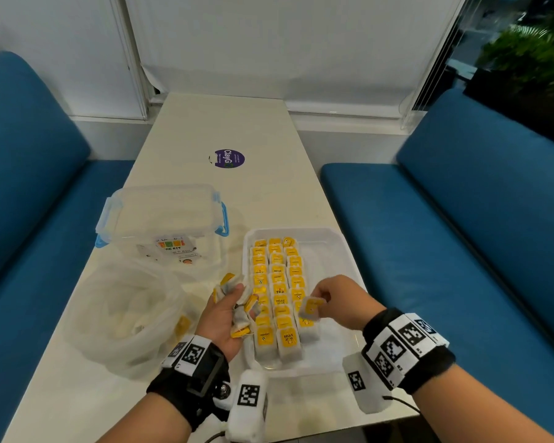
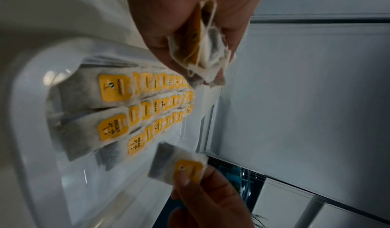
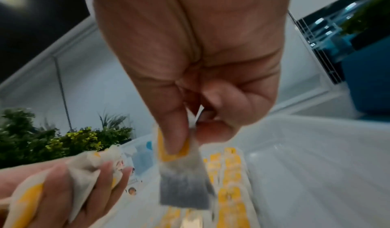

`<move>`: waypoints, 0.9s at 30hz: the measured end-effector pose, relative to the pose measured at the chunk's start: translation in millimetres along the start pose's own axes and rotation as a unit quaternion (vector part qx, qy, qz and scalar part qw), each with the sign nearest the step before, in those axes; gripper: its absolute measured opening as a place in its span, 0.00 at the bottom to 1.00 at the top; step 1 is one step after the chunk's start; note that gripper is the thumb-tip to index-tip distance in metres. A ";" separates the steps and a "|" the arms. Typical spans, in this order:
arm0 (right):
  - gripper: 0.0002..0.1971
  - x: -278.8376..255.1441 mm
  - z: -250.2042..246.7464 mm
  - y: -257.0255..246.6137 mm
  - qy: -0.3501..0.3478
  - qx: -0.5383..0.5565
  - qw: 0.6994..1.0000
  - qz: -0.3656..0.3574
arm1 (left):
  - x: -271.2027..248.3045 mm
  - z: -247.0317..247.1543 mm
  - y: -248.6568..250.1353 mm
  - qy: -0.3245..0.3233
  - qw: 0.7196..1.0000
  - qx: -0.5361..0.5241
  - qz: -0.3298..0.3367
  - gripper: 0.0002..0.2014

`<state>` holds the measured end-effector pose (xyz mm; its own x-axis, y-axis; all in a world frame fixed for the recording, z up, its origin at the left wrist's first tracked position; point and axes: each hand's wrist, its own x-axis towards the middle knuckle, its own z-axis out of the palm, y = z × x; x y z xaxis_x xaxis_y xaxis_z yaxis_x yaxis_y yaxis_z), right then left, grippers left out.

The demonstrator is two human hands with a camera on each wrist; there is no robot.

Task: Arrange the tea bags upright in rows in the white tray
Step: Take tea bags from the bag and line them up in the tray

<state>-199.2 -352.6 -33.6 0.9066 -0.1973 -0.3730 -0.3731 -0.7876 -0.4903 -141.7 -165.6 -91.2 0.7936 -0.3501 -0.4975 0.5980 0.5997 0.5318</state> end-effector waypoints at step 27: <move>0.17 23.6 53.5 28.1 -0.063 -0.027 0.993 0.101 | 9.1 3.6 -9.4 -0.021 0.997 0.058 -0.036 0.09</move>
<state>-198.9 -348.2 -98.3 0.7811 -0.2819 -0.5571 -0.5303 -0.7706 -0.3535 -139.6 -177.0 -98.3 0.7508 -0.4212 -0.5089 0.6605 0.4858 0.5725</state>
